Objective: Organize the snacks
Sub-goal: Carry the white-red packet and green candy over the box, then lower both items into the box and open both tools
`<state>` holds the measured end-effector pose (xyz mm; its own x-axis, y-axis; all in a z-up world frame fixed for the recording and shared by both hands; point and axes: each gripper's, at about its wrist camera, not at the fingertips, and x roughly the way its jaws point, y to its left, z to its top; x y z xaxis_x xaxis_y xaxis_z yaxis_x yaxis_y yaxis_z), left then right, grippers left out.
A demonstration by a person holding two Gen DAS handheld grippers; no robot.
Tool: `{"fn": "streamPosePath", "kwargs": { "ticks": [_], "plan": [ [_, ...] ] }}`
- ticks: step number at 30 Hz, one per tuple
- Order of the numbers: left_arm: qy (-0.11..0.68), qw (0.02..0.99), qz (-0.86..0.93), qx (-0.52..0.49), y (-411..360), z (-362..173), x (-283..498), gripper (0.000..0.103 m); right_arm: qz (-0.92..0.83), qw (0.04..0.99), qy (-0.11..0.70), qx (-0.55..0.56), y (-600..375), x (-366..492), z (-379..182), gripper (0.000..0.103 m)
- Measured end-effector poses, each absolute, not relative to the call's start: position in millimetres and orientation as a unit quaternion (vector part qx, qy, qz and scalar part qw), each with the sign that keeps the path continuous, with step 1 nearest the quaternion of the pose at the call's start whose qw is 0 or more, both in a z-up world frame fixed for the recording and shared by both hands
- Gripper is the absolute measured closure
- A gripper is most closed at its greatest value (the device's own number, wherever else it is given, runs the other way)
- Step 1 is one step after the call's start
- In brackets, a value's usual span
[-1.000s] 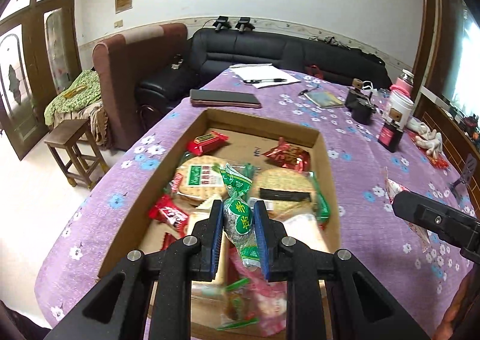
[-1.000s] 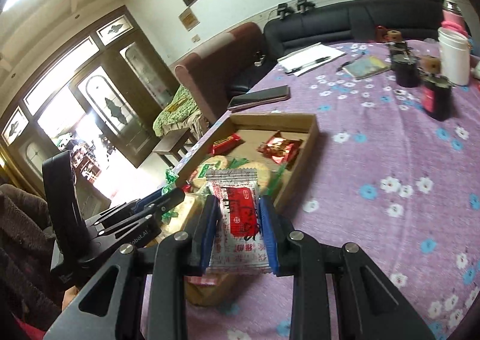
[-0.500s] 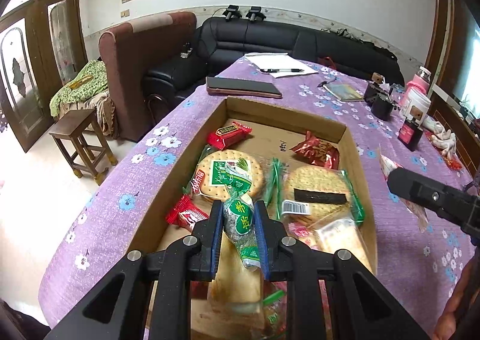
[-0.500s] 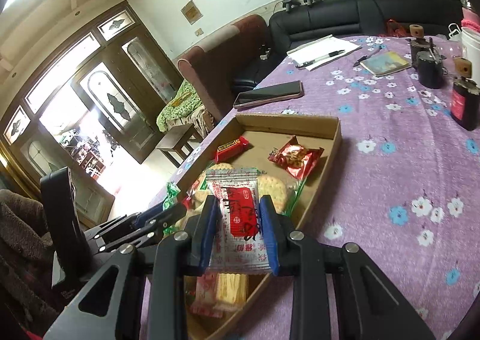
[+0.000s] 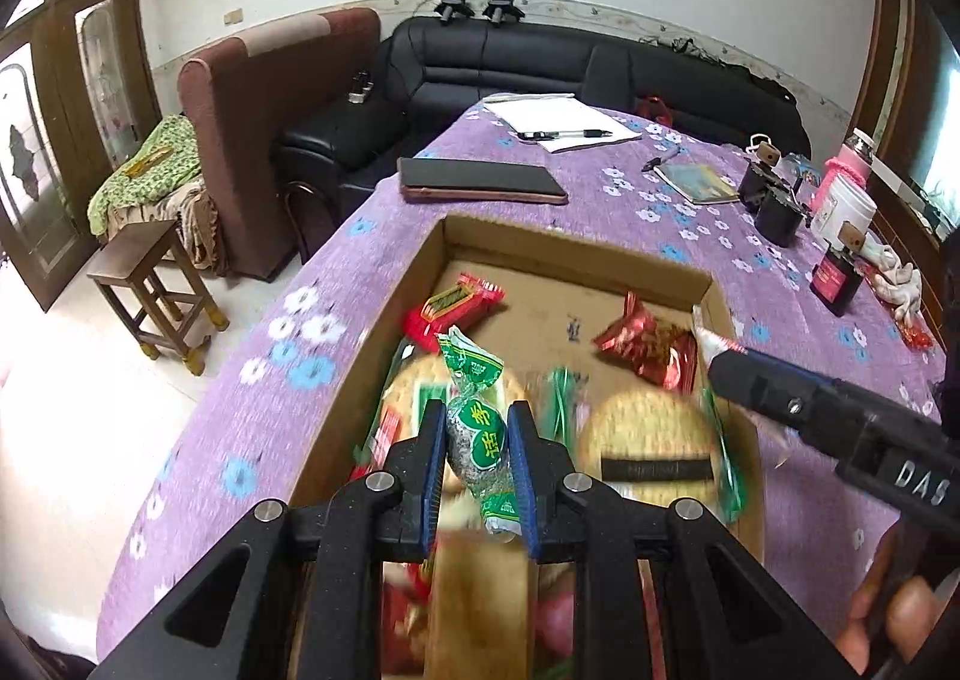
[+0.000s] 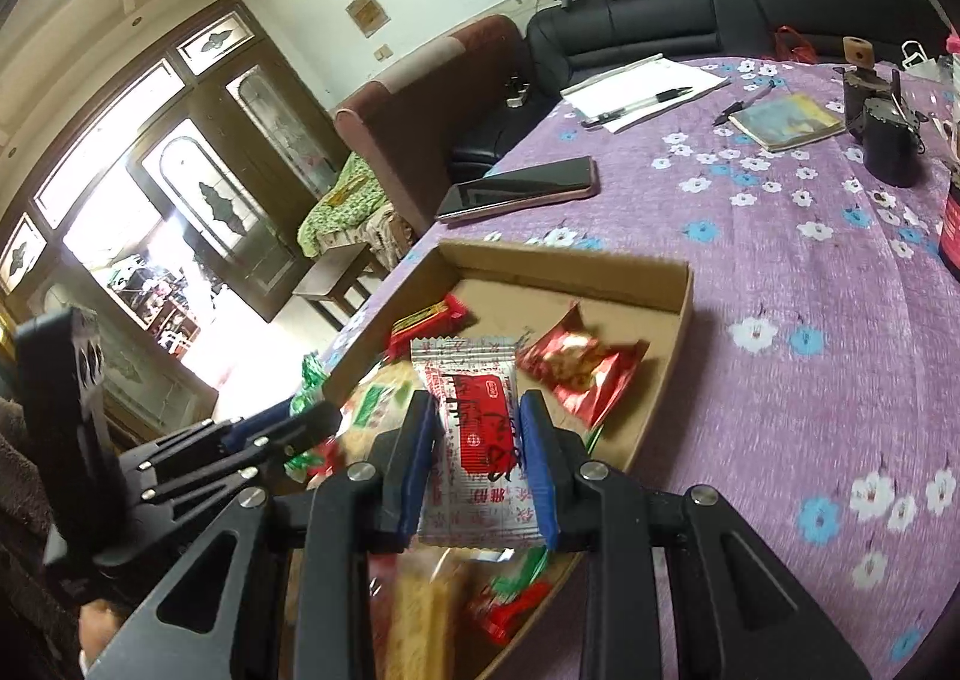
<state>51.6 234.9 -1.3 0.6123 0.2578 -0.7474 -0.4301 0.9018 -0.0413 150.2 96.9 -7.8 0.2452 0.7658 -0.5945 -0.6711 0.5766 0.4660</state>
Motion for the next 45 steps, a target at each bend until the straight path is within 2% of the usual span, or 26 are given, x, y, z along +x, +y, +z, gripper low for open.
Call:
{"fn": "streamPosePath", "kwargs": {
  "ticks": [13, 45],
  "plan": [
    [0.451, 0.871, 0.155, -0.116, 240, -8, 144, 0.082, 0.412, 0.810, 0.415, 0.046, 115, 195, -13, 0.074],
    [0.481, 0.851, 0.175, -0.118, 254, -32, 167, 0.081, 0.412, 0.802, 0.429, 0.049, 117, 204, -22, 0.073]
  ]
}}
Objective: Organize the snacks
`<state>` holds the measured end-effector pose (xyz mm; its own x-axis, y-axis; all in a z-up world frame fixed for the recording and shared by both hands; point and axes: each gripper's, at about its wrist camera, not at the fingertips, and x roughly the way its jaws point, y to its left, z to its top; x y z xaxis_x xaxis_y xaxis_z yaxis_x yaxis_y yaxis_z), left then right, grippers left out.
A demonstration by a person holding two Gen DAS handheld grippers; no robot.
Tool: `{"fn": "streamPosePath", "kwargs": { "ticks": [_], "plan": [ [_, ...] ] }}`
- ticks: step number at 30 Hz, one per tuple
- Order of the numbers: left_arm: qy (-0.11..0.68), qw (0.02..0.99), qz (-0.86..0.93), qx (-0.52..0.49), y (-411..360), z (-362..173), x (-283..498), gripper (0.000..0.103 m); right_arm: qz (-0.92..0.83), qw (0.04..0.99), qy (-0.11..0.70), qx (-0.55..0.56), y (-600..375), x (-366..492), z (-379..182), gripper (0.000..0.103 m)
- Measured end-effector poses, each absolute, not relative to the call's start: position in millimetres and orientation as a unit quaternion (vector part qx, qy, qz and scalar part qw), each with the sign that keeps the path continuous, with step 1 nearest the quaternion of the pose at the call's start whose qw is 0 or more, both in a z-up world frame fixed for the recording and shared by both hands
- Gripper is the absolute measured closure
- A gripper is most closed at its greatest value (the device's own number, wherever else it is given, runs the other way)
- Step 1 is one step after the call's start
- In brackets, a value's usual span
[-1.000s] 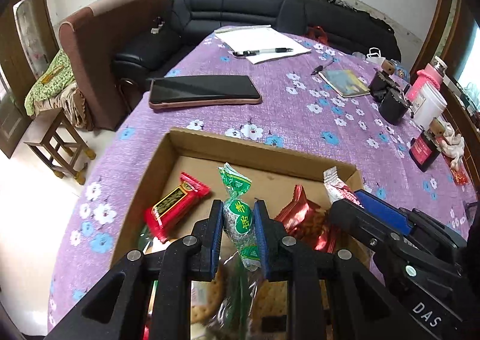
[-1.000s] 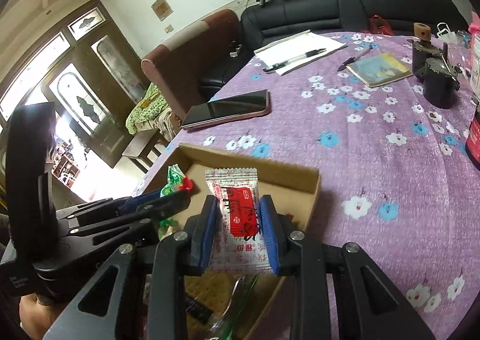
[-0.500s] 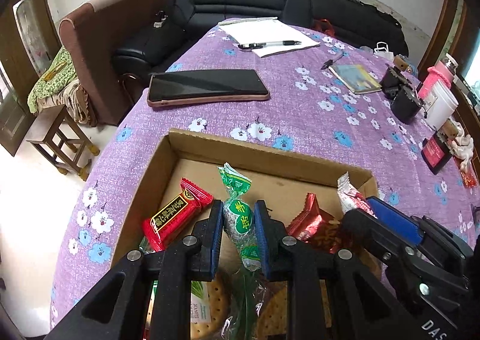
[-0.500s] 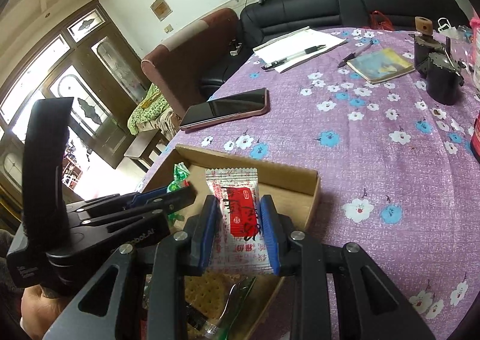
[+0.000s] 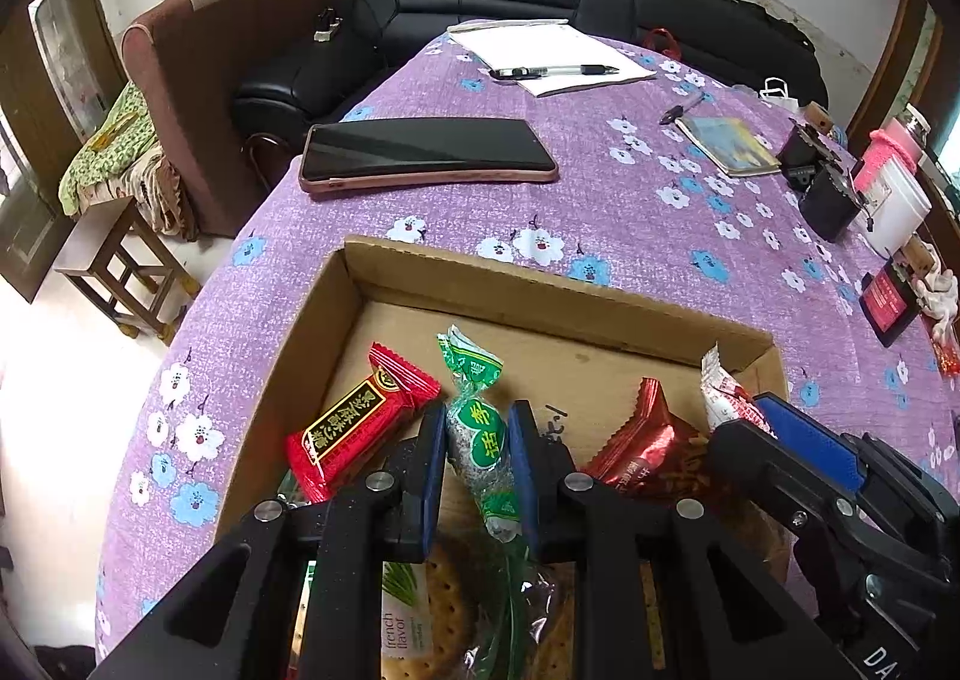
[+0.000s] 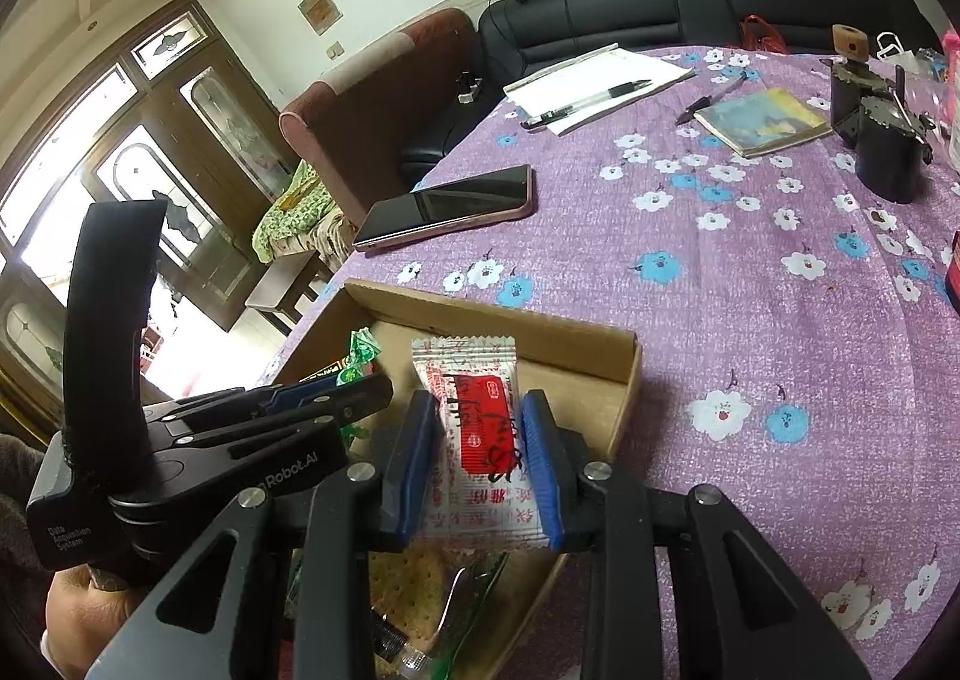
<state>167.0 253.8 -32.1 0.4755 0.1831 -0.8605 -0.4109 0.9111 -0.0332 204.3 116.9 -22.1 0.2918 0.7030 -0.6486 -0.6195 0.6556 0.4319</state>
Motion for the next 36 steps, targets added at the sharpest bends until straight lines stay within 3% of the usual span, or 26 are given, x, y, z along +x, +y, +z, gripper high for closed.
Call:
{"fn": "streamPosePath", "kwargs": {
  "ticks": [12, 15, 16, 17, 18, 20, 31, 33, 36],
  "plan": [
    [0.489, 0.844, 0.182, -0.123, 260, -35, 172, 0.081, 0.404, 0.804, 0.433, 0.049, 117, 209, -23, 0.072],
    [0.493, 0.840, 0.185, -0.128, 262, -36, 173, 0.080, 0.404, 0.803, 0.433, 0.054, 115, 209, -22, 0.065],
    [0.493, 0.840, 0.186, -0.131, 263, -36, 172, 0.078, 0.405, 0.803, 0.433, 0.055, 114, 209, -22, 0.064],
    [0.493, 0.840, 0.186, -0.132, 263, -35, 172, 0.069, 0.405, 0.804, 0.432, 0.055, 113, 208, -21, 0.064],
    [0.492, 0.840, 0.188, -0.134, 264, -34, 172, 0.054, 0.405, 0.804, 0.432, 0.056, 112, 207, -20, 0.064],
    [0.487, 0.842, 0.190, -0.138, 265, -30, 170, 0.044, 0.405, 0.804, 0.431, 0.060, 108, 206, -18, 0.063],
    [0.476, 0.849, 0.189, -0.127, 257, -14, 158, 0.043, 0.413, 0.810, 0.409, 0.078, 83, 183, 5, 0.058],
    [0.465, 0.856, 0.192, -0.120, 252, -6, 148, 0.031, 0.416, 0.811, 0.403, 0.084, 74, 175, 11, 0.056],
    [0.439, 0.870, 0.196, -0.111, 243, 8, 129, 0.018, 0.418, 0.816, 0.388, 0.090, 58, 159, 20, 0.046]
  ]
}}
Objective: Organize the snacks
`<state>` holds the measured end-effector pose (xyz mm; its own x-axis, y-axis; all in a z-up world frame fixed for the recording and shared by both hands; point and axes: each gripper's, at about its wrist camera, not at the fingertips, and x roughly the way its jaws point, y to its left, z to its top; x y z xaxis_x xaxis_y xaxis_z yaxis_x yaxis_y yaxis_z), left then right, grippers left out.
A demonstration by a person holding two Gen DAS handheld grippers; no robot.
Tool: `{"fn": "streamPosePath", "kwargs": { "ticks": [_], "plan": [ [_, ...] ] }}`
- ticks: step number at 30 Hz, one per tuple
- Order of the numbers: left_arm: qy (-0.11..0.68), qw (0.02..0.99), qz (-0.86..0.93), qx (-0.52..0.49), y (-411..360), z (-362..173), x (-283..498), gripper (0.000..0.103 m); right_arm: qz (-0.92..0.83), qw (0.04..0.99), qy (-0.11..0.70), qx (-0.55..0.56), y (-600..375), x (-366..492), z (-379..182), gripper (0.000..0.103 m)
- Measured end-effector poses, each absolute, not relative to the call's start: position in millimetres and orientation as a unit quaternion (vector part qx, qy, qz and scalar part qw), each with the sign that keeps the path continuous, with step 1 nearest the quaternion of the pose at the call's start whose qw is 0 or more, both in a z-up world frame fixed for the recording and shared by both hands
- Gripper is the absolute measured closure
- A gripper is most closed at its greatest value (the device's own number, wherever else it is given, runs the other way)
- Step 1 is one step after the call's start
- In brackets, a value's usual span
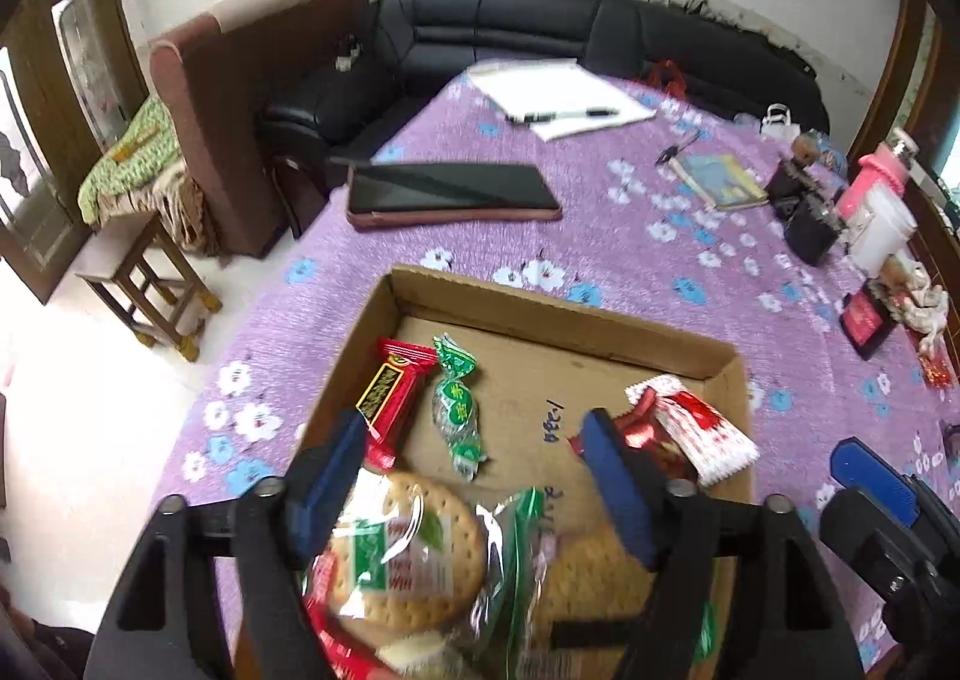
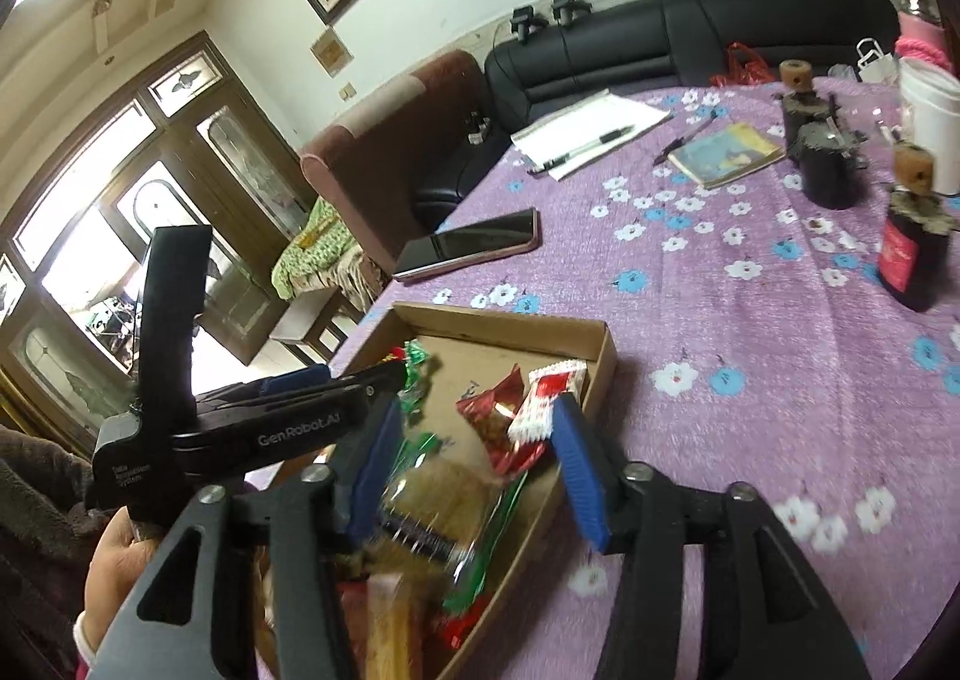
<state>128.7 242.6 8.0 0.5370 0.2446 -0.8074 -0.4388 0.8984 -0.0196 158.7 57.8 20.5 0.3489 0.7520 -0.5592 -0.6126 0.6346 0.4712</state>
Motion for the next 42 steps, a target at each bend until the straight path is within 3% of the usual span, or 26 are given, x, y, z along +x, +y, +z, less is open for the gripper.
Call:
{"fn": "streamPosePath", "kwargs": {
  "ticks": [2, 6, 10, 42],
  "plan": [
    [0.424, 0.877, 0.203, -0.101, 237, 17, 117, 0.012, 0.418, 0.819, 0.381, 0.092, 46, 146, 25, 0.042],
    [0.386, 0.893, 0.220, -0.074, 221, 39, 87, 0.008, 0.424, 0.817, 0.379, 0.100, 25, 123, 29, 0.024],
    [0.351, 0.905, 0.236, -0.053, 204, 57, 55, 0.001, 0.424, 0.818, 0.376, 0.104, 7, 101, 30, 0.019],
    [0.245, 0.936, 0.244, -0.063, 131, 81, -124, 0.001, 0.429, 0.821, 0.374, 0.047, -55, -22, -25, 0.015]
  ]
}}
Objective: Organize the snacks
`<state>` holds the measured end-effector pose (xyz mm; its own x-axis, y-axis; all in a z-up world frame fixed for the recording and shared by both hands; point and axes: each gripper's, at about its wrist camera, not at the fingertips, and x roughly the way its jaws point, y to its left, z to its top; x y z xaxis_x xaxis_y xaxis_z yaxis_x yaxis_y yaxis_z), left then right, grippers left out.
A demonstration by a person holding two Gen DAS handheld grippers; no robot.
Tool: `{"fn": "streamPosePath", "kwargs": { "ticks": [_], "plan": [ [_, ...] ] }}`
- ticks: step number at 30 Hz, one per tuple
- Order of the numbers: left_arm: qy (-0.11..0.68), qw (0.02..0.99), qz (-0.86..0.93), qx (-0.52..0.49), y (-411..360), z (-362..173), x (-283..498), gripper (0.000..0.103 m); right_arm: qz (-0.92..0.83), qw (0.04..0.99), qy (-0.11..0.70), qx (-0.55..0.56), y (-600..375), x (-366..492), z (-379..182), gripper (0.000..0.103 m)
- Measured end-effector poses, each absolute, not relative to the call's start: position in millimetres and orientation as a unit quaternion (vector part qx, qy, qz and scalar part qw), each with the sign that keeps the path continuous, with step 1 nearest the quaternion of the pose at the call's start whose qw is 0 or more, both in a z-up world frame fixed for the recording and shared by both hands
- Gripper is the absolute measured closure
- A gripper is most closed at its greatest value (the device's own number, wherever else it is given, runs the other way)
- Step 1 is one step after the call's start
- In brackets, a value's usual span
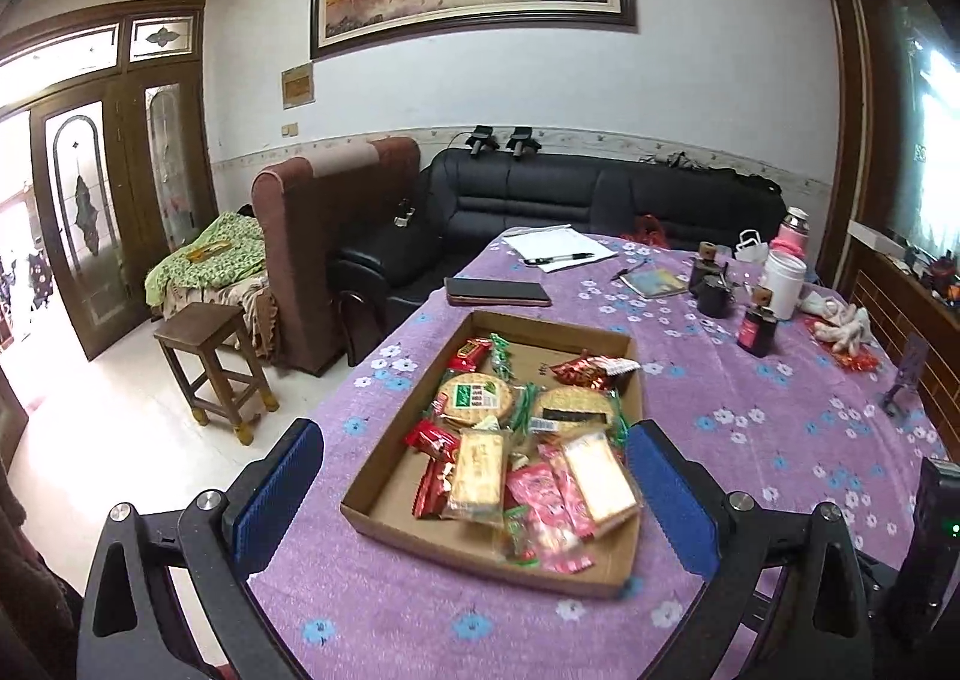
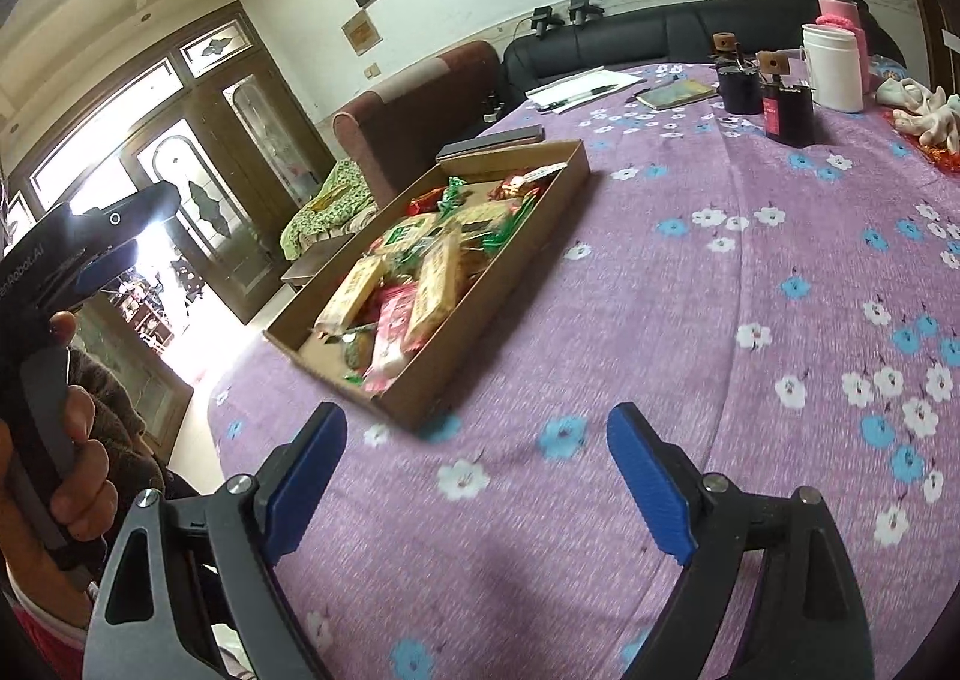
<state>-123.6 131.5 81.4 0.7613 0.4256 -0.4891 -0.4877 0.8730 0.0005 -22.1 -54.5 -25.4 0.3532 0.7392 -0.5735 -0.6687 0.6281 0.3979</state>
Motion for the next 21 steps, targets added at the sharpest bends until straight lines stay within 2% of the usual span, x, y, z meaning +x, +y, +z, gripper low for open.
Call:
{"fn": "streamPosePath", "kwargs": {
  "ticks": [21],
  "plan": [
    [0.232, 0.940, 0.236, -0.075, 128, 73, -149, 0.001, 0.437, 0.818, 0.372, 0.029, -57, -49, -32, 0.015]
  ]
}}
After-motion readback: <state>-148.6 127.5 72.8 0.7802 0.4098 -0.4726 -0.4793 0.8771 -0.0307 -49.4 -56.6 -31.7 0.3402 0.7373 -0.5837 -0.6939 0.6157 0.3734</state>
